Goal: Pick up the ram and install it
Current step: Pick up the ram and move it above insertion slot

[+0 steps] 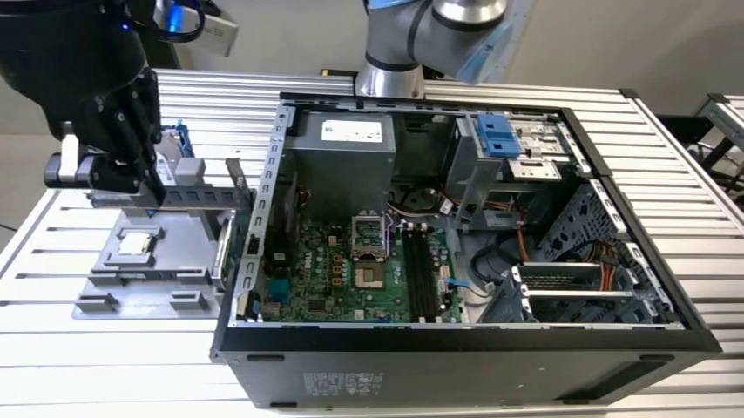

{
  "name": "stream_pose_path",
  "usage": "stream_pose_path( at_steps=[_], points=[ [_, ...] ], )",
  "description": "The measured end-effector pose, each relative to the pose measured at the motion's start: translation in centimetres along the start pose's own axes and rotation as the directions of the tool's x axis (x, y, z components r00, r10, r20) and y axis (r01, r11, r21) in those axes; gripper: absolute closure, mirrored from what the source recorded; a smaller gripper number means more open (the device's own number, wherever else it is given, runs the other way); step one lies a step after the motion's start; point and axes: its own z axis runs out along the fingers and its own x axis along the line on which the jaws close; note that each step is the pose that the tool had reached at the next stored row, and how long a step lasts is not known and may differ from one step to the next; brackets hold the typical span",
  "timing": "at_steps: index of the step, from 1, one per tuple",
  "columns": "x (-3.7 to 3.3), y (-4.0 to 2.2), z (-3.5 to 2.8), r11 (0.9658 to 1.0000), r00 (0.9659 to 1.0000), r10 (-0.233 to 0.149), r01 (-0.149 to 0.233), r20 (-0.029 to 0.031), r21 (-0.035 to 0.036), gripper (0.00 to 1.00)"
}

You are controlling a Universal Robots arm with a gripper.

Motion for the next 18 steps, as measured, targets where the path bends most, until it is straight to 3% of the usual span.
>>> stream_pose_path(
  at_steps=[18],
  points=[
    [0.10, -7.10, -0.13, 1.0000, 1.0000, 0.000, 0.000, 0.0001, -0.0082, 1.00]
  ],
)
